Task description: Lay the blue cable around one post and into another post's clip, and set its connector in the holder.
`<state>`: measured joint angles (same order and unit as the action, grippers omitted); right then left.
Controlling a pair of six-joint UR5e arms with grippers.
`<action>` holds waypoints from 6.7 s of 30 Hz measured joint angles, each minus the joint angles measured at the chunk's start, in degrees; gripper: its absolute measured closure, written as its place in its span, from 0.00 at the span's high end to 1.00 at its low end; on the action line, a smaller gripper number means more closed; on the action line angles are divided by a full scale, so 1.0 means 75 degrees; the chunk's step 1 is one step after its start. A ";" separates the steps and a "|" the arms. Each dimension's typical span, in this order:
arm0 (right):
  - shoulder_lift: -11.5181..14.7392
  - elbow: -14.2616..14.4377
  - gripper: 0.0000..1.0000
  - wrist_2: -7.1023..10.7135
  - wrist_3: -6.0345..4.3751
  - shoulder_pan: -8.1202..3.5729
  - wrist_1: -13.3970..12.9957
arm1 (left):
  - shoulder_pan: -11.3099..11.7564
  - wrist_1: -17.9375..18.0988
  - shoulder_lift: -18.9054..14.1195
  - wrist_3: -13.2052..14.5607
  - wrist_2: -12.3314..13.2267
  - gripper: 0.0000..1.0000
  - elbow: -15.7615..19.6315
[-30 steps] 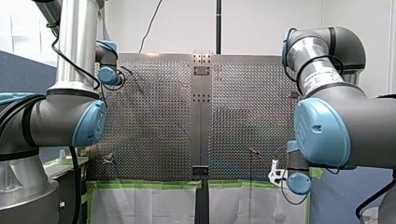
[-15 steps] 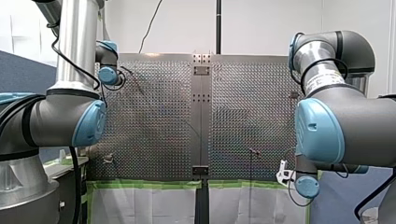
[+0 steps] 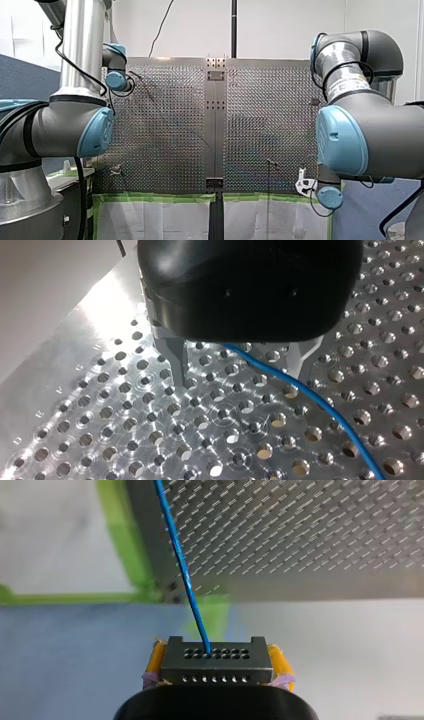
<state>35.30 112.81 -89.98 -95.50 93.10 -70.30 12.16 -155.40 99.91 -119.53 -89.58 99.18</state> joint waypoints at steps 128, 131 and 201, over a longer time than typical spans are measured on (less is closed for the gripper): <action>0.0616 -0.0303 0.00 0.2211 -0.0277 0.0210 0.0462 | -0.1575 -0.6188 -0.3041 0.2488 -0.1425 0.99 -0.1074; 0.0616 -0.0303 0.00 0.2212 -0.0277 0.0223 0.0464 | -0.1567 -0.6388 -0.2999 0.2511 -0.1571 0.99 -0.1066; 0.0616 -0.0303 0.00 0.2211 -0.0254 0.0307 0.0500 | -0.1559 -0.7031 -0.3120 0.2473 -0.2193 0.99 -0.0617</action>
<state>39.93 110.54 -73.40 -97.40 95.41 -66.55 0.46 -208.14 76.51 -100.98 -106.03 94.55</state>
